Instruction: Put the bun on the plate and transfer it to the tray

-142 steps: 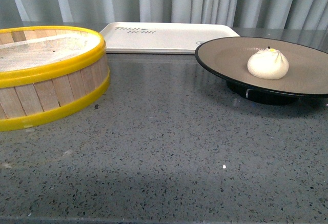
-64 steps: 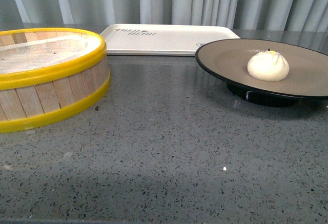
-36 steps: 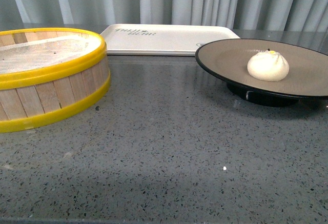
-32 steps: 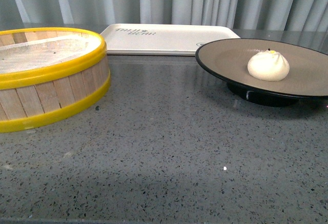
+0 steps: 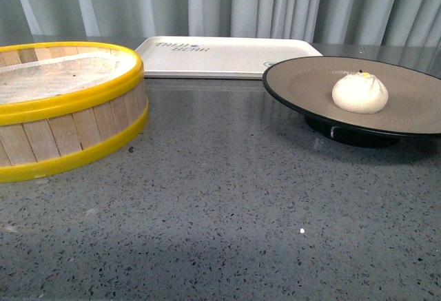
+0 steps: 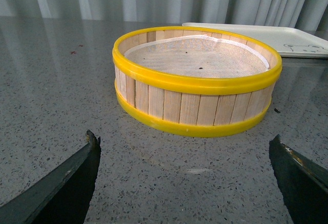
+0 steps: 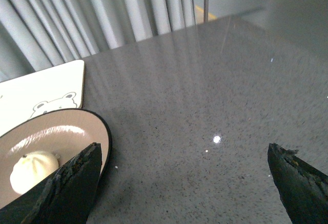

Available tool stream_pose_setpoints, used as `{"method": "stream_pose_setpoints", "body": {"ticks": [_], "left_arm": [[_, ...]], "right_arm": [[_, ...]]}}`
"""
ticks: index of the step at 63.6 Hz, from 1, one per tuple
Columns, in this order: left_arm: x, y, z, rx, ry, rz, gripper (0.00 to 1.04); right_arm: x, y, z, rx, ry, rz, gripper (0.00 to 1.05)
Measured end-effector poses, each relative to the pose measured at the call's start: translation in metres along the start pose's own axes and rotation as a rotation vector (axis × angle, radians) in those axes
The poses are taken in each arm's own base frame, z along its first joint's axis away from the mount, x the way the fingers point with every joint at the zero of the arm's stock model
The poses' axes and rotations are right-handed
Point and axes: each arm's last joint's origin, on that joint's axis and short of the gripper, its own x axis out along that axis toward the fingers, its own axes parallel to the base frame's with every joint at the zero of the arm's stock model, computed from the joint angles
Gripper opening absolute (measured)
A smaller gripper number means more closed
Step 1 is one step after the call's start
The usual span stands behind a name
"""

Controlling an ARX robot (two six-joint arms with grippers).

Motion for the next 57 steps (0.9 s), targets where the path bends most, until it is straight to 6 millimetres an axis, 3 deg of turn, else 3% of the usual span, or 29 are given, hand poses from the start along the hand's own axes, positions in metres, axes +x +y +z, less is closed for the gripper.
{"method": "stream_pose_setpoints", "body": {"ticks": [13,22,28,39,57], "left_arm": [[0.0,0.0,0.0,0.0,0.0,0.0,0.98],[0.0,0.0,0.0,0.0,0.0,0.0,0.98],[0.0,0.0,0.0,0.0,0.0,0.0,0.98],[0.0,0.0,0.0,0.0,0.0,0.0,0.98],[0.0,0.0,0.0,0.0,0.0,0.0,0.98]], "right_arm": [[0.056,-0.011,0.005,0.331,0.159,0.037,0.96],[0.083,0.002,0.004,0.525,0.277,0.153,0.96],[0.101,0.018,-0.012,0.666,0.402,0.208,0.96],[0.112,0.028,-0.031,0.736,0.501,0.193,0.96],[0.127,0.031,-0.038,0.818,0.56,0.239,0.96]]}}
